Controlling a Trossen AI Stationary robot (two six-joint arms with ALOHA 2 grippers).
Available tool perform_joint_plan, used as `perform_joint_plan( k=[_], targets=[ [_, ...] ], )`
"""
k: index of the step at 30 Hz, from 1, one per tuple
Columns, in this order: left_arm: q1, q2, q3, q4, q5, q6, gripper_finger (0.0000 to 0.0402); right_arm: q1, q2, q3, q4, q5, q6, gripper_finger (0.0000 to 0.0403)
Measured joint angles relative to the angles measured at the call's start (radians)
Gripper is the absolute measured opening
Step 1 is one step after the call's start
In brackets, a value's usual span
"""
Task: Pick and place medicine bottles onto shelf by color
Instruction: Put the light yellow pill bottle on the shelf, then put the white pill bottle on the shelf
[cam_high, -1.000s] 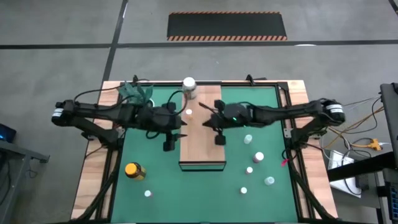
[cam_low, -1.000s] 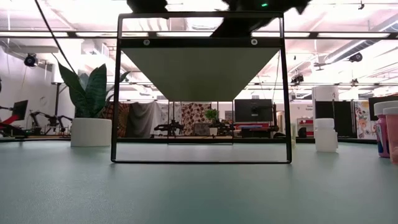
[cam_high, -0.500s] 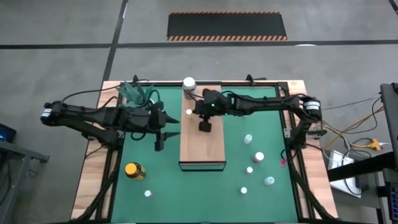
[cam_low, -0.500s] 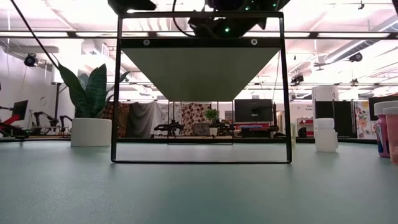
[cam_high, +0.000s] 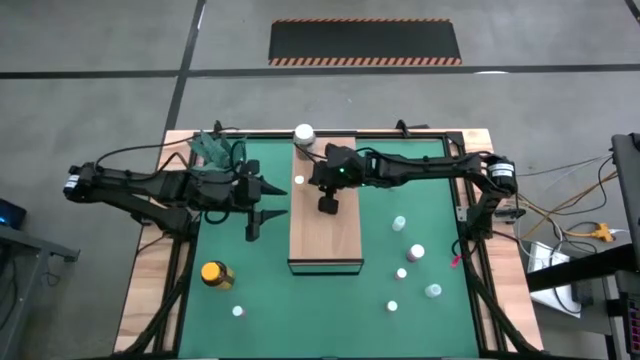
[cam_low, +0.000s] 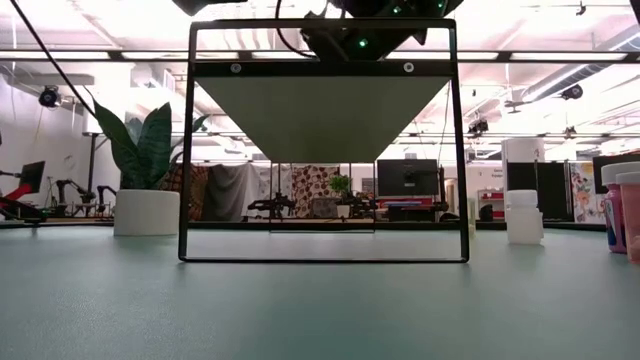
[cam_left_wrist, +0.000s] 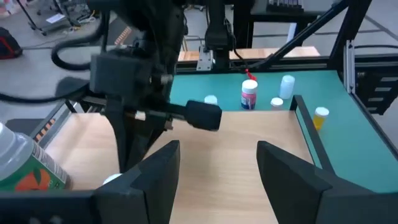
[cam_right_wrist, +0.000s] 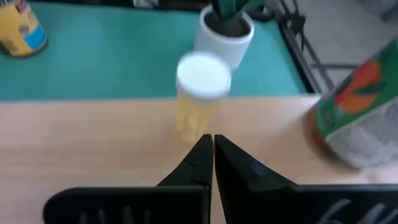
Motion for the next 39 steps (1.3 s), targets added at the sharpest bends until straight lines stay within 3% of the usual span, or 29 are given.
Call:
perform_joint_plan(
  k=[4, 12, 19, 39],
  targets=[
    [0.000, 0.006, 0.000, -0.004, 0.000, 0.001, 0.0196, 0.009, -0.005, 0.000, -0.061, 0.000, 0.006, 0.0009],
    [0.000, 0.012, 0.000, -0.001, 0.000, 0.001, 0.0196, 0.020, 0.009, -0.003, 0.048, -0.001, 0.006, 0.0009],
    [0.000, 0.017, -0.018, -0.003, 0.000, -0.022, 0.0196, 0.038, -0.038, -0.008, -0.037, 0.002, 0.013, 0.0009],
    [0.000, 0.016, -0.146, 0.128, 0.002, -0.022, 0.0196, 0.263, -0.267, -0.136, -0.183, 0.003, 0.090, 0.0009]
  ],
)
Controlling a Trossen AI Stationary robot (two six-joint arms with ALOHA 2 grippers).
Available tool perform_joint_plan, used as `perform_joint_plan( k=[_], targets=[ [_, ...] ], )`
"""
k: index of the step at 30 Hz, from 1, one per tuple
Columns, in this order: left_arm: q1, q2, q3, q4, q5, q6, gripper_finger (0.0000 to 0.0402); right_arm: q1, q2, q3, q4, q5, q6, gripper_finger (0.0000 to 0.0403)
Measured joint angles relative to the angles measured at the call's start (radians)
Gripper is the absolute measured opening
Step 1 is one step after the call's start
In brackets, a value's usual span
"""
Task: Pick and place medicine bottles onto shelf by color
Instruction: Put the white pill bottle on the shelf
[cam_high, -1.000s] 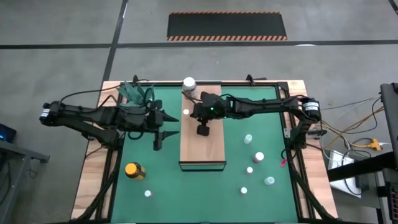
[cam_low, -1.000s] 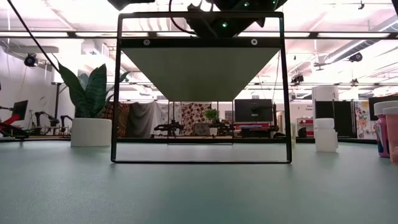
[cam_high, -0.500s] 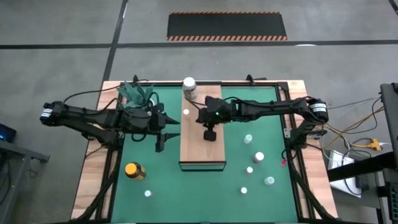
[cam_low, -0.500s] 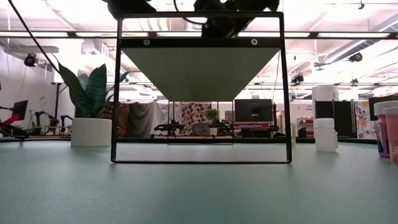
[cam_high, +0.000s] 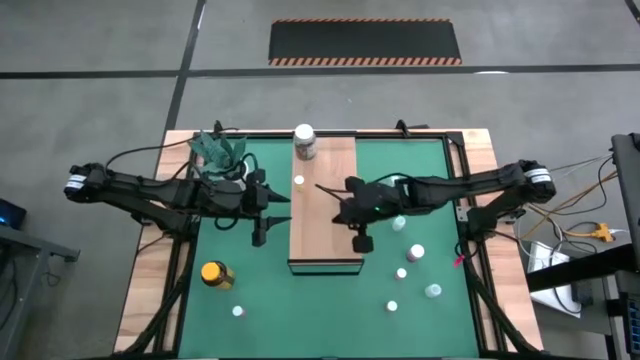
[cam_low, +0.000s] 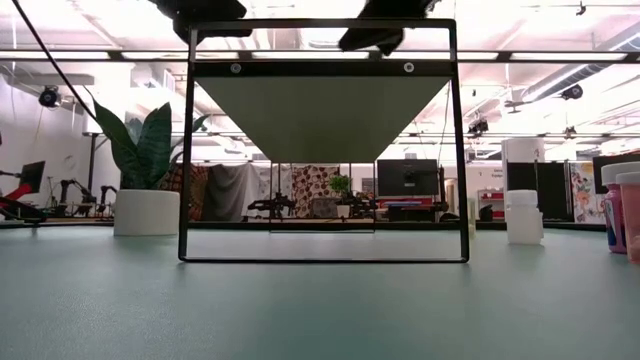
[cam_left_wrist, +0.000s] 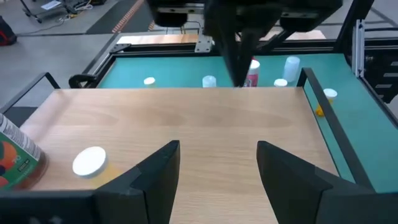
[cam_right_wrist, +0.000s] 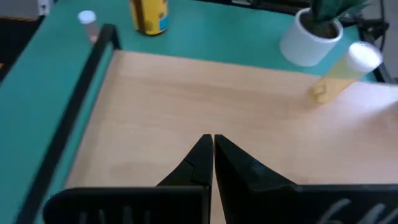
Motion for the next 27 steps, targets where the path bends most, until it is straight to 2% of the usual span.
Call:
perform_joint_plan(
  k=[12, 16, 22, 27],
  targets=[
    [0.000, 0.008, -0.001, 0.005, 0.000, 0.045, 0.0196, 0.075, -0.146, -0.167, 0.005, 0.013, 0.148, 0.0009],
    [0.000, 0.008, -0.001, 0.016, 0.000, 0.058, 0.0196, 0.078, -0.200, -0.220, -0.019, 0.071, 0.221, 0.0009],
    [0.000, 0.008, -0.001, 0.029, 0.000, 0.107, 0.0196, 0.078, -0.285, -0.265, -0.165, 0.202, 0.368, 0.0009],
    [0.000, 0.008, -0.001, 0.052, 0.000, 0.155, 0.0196, 0.073, -0.332, -0.284, -0.340, 0.386, 0.599, 0.0009]
  ],
)
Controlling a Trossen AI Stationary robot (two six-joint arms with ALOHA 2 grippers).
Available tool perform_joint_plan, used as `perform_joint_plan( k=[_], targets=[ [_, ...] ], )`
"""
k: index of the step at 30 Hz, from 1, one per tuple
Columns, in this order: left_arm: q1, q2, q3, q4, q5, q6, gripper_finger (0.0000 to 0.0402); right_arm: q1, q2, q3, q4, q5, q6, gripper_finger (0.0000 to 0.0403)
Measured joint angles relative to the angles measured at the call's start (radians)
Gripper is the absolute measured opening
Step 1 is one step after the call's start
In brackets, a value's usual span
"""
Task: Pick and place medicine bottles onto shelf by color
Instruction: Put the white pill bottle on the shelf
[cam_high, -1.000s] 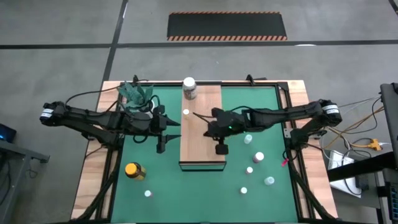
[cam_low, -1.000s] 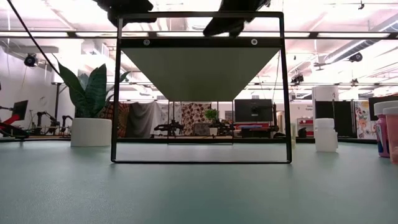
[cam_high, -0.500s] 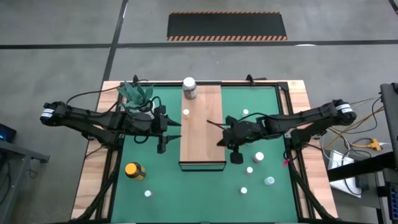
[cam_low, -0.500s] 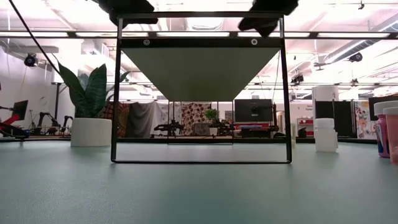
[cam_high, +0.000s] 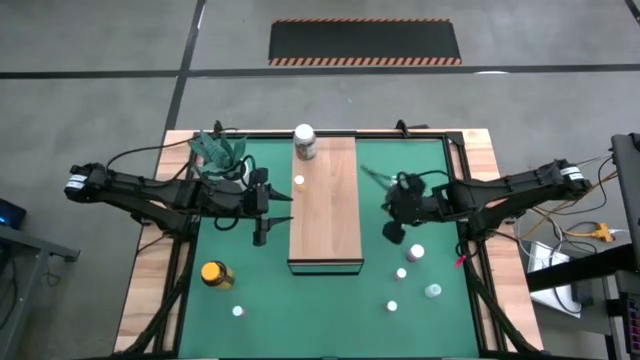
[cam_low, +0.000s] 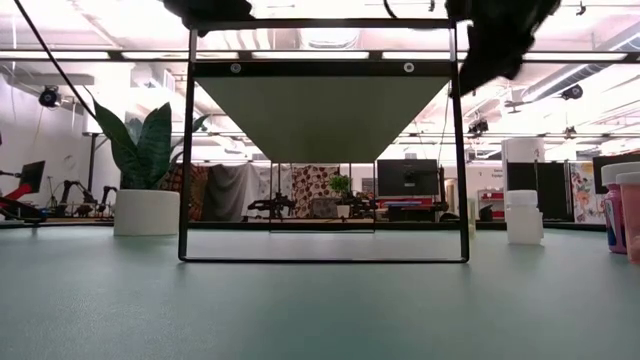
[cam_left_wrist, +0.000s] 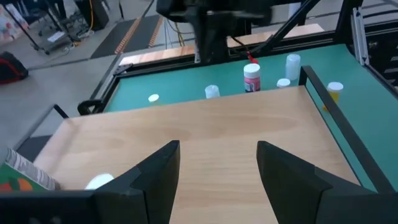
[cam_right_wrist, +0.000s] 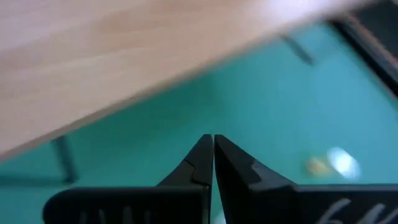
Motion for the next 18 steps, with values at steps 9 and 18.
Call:
perform_joint_plan(
  k=[9, 18],
  targets=[
    [0.000, 0.000, 0.000, 0.010, 0.000, 0.053, 0.0196, -0.130, -0.010, -0.019, -0.104, 0.078, 0.286, 0.0033],
    [0.000, -0.001, 0.000, 0.011, 0.000, 0.053, 0.0196, -0.265, 0.003, -0.020, -0.154, -0.092, 0.294, 0.0154]
  ],
)
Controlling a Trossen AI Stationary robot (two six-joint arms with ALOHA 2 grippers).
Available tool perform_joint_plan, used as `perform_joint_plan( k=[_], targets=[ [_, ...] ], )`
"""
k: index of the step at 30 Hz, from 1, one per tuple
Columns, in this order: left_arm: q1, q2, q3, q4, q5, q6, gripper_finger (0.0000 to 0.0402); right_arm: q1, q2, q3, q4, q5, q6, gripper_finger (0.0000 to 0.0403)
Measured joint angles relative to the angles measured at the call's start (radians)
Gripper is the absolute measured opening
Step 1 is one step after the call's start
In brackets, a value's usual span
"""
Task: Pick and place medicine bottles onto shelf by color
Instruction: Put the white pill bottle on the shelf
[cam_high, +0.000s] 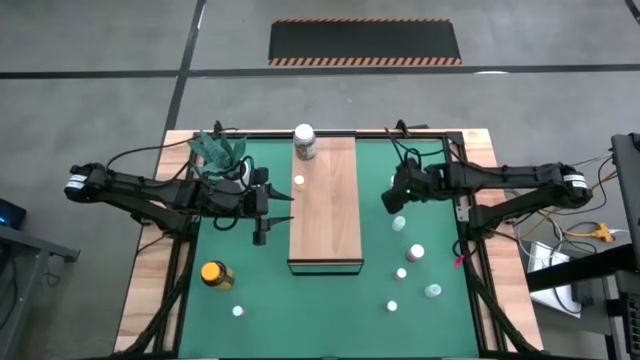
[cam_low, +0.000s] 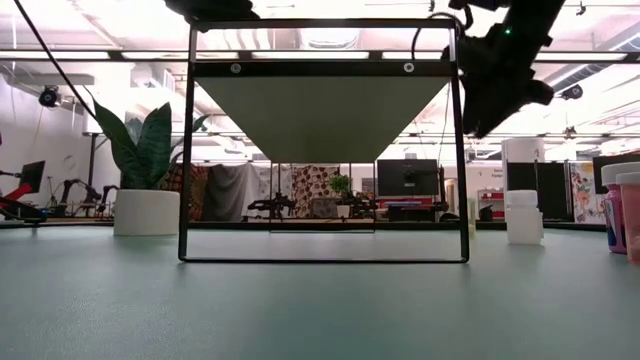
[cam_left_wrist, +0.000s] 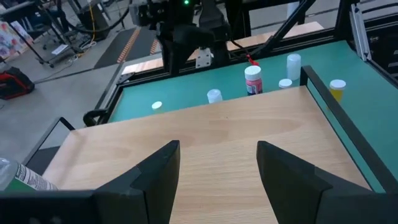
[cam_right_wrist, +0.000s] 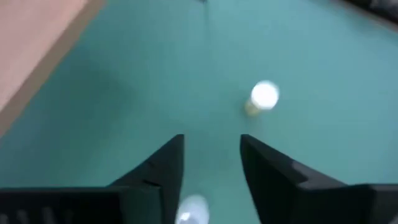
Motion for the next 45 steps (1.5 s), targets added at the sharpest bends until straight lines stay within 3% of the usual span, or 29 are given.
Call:
perform_joint_plan(
  k=[4, 10, 25, 37, 45],
  targets=[
    [0.000, 0.000, 0.000, -0.004, 0.000, 0.000, 0.0196, 0.000, 0.000, -0.015, -0.004, -0.108, 0.023, 0.0203],
    [0.000, 0.000, 0.000, -0.003, 0.000, 0.001, 0.0196, 0.027, 0.000, -0.071, -0.003, -0.146, 0.132, 0.0248],
    [0.000, 0.000, 0.000, -0.003, 0.000, 0.006, 0.0196, 0.107, 0.008, -0.171, 0.056, -0.191, 0.307, 0.0260],
    [0.000, 0.000, 0.000, -0.004, 0.000, 0.006, 0.0196, 0.107, 0.175, -0.175, 0.062, -0.201, 0.276, 0.0238],
    [0.000, 0.000, 0.000, -0.004, 0.000, 0.006, 0.0196, 0.107, 0.170, -0.175, 0.078, -0.218, 0.285, 0.0152]
  ],
)
